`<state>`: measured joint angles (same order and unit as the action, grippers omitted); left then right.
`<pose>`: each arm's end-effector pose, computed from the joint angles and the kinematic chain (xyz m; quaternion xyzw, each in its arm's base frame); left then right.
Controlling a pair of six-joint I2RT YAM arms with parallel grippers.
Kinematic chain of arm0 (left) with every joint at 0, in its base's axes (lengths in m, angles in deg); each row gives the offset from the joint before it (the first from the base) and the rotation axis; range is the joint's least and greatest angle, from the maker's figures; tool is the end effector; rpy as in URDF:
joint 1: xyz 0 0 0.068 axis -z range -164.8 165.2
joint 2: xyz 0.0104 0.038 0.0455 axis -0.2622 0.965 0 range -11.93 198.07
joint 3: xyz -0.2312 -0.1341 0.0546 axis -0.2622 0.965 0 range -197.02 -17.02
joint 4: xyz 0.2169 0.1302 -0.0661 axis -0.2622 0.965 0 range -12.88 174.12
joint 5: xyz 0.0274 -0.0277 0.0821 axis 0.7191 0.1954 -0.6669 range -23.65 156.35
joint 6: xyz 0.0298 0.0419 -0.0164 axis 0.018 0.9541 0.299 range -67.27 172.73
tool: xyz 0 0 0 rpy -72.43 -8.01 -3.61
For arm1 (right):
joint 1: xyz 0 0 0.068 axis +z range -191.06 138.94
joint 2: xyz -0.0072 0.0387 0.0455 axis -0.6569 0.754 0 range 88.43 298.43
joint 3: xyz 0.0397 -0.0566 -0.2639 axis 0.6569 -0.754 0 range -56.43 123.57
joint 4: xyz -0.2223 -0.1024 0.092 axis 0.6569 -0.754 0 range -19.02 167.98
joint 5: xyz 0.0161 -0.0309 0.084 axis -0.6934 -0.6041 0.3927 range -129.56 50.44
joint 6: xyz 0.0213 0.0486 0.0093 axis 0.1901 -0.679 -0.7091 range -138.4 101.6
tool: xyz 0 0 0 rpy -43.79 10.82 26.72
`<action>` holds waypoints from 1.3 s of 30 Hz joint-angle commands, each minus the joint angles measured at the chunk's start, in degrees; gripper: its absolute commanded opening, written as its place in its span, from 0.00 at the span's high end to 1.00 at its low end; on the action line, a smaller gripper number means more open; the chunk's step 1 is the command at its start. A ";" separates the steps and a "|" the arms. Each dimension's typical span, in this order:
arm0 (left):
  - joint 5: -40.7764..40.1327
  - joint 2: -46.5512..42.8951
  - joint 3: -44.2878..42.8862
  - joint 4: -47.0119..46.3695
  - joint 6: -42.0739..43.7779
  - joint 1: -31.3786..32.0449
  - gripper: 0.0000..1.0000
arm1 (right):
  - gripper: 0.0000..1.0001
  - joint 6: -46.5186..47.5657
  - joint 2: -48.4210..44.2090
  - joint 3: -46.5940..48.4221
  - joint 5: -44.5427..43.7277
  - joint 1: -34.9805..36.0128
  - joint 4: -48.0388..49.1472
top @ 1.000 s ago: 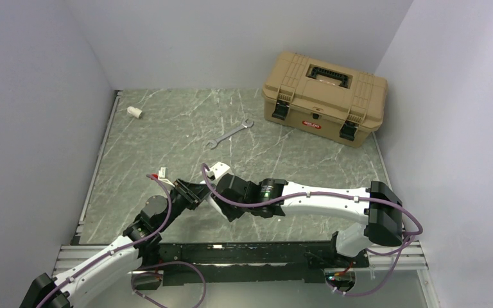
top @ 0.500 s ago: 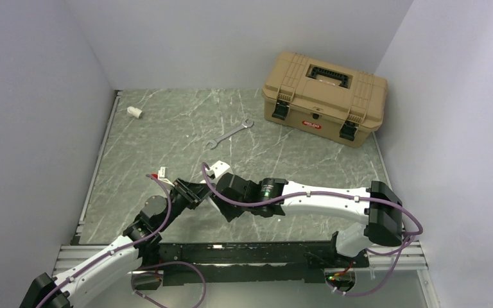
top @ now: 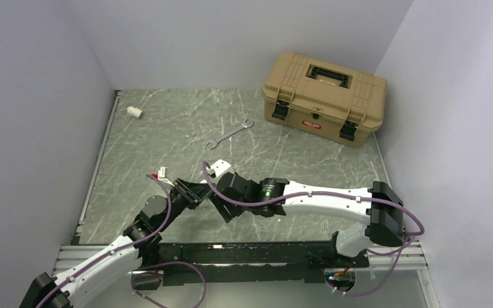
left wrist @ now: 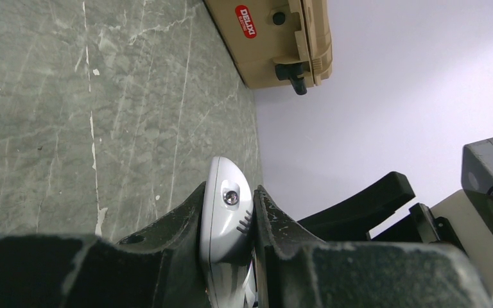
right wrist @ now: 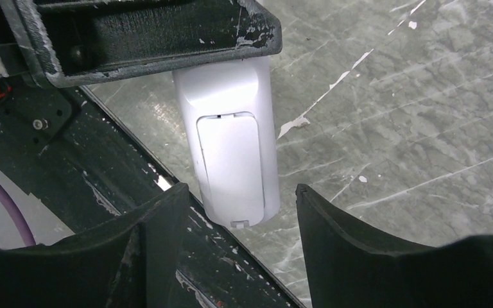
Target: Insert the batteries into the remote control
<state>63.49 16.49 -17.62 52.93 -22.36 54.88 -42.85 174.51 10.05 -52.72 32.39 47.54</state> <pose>0.1103 -0.0892 0.1709 -0.2379 0.6892 -0.5665 0.3840 0.0996 0.3071 0.2679 -0.3516 0.8658 0.1853 0.3041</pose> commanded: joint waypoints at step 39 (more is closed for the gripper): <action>13.90 -2.63 0.95 -3.73 -2.43 0.15 1.00 | 0.12 -9.45 -22.11 -24.80 37.09 -15.71 27.23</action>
<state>76.24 14.42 -17.62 52.93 -23.60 54.88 -51.72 152.13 -14.56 -16.49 17.02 71.26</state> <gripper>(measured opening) 0.301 0.877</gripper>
